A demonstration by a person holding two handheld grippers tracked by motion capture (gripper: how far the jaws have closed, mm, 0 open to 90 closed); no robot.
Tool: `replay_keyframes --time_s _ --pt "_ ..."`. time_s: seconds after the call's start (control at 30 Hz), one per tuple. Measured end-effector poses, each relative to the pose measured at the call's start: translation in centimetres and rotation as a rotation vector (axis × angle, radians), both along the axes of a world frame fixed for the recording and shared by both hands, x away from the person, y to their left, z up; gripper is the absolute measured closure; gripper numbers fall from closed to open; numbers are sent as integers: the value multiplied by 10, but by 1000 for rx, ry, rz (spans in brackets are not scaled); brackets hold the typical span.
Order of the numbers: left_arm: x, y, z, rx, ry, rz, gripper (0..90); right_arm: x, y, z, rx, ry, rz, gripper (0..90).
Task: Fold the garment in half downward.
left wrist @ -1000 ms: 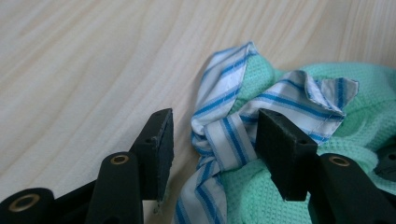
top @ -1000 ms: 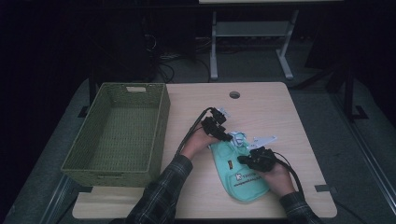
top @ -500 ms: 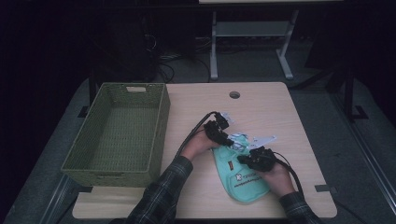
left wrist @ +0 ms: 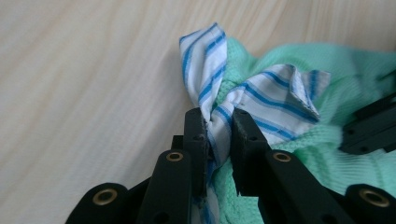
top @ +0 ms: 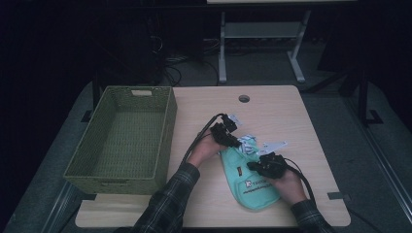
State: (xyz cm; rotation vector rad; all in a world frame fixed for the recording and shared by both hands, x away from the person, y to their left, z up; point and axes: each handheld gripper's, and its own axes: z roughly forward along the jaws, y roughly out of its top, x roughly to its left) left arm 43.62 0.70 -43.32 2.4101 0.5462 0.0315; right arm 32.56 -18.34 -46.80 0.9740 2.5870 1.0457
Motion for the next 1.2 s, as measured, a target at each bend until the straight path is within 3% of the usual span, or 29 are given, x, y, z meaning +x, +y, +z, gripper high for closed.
replay_keyframes --time_s 0.2,0.4,0.47,0.63,0.73,0.83,0.93,1.07,1.2 --pt "-7 6 26 -32 -22 -13 777 4 4 1 -12 4 -1 900" --pt "-17 6 44 -43 -78 -14 778 12 11 1 -10 -10 -22 900" --pt "-17 7 46 -40 -80 -20 778 12 10 2 -22 -21 -23 893" --pt "-16 8 48 -51 -81 -23 778 3 -1 16 39 -19 -16 893" --pt "-18 8 50 -63 -74 -21 778 0 -4 13 21 -3 -17 896" --pt "-20 8 56 -60 -83 -38 779 3 -1 6 -5 11 -17 899" --pt "-24 7 60 -73 -99 -31 779 7 3 3 -10 -5 -30 900" --pt "-24 10 65 -81 -112 -23 779 19 13 -2 8 -50 -72 900" --pt "-24 12 67 -66 -118 -25 779 23 14 1 22 -54 -81 900"
